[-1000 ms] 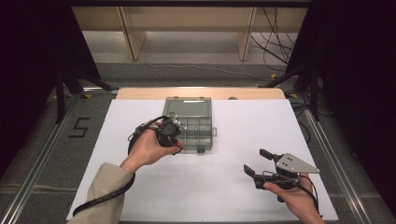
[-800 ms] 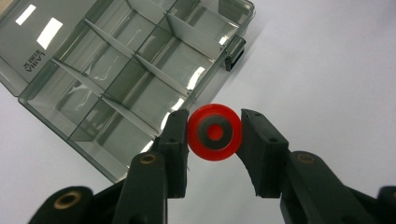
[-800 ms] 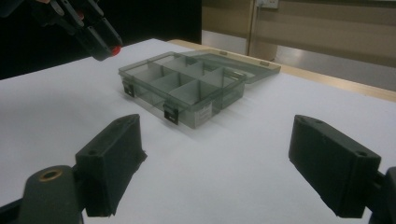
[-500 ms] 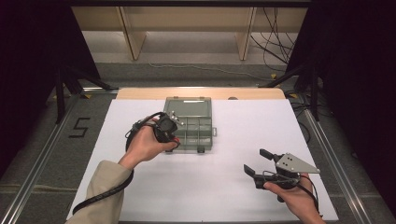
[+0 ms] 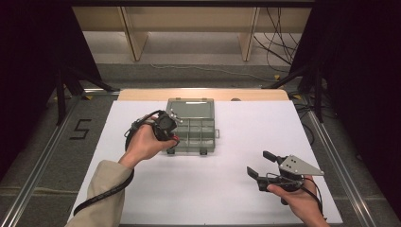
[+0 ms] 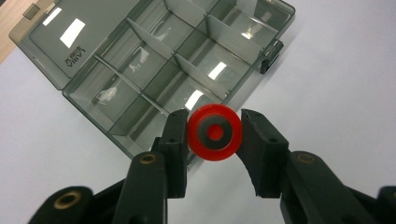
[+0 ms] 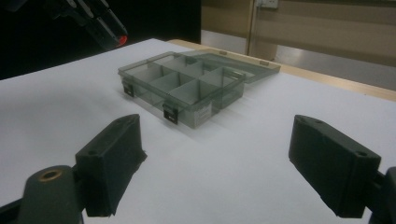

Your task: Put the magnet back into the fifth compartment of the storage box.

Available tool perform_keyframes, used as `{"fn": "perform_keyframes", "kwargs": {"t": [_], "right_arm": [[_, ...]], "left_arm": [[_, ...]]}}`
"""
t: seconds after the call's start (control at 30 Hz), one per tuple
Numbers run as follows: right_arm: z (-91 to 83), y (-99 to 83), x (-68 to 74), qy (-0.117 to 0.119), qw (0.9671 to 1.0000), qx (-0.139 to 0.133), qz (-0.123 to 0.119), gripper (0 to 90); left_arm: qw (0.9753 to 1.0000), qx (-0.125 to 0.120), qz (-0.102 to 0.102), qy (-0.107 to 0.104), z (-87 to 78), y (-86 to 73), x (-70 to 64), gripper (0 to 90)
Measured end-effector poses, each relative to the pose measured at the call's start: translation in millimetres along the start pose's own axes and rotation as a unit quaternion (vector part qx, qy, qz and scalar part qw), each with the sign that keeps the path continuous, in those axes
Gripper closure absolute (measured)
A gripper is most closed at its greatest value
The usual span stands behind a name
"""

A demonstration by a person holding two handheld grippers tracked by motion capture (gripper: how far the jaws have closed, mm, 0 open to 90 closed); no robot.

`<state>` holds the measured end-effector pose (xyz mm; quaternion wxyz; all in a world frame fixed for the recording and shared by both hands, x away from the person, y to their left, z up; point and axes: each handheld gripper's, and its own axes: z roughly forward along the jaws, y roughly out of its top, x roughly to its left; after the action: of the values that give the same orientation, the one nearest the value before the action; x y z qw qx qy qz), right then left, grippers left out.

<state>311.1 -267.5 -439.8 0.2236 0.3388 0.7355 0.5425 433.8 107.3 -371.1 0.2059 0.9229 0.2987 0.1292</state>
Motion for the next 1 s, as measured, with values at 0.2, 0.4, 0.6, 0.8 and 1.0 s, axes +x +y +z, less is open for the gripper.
{"fn": "perform_keyframes", "kwargs": {"t": [0.2,0.4,0.6,0.8,1.0], "right_arm": [[1.7,-0.6,0.1,0.005,0.9999,-0.007,0.005,18.0],[1.4,-0.5,-0.1,0.005,1.0,-0.006,0.004,18.1],[0.8,-0.3,-0.5,0.0,1.0,-0.001,0.0,18.1],[0.6,-0.3,-0.5,0.0,1.0,0.0,0.003,18.0],[1.0,-0.6,-0.7,-0.001,1.0,-0.001,0.001,18.1]], "left_arm": [[1.0,0.0,-0.004,0.005,0.1,0.7,3.0,62.9],[0.9998,0.003,-0.004,0.017,1.5,0.5,8.0,63.0],[0.9997,0.004,-0.012,0.021,3.2,-0.6,13.5,63.0],[0.9995,0.009,-0.012,0.028,6.4,-1.9,17.7,63.0],[0.9992,0.013,-0.014,0.036,9.7,-3.3,23.3,62.9]]}}
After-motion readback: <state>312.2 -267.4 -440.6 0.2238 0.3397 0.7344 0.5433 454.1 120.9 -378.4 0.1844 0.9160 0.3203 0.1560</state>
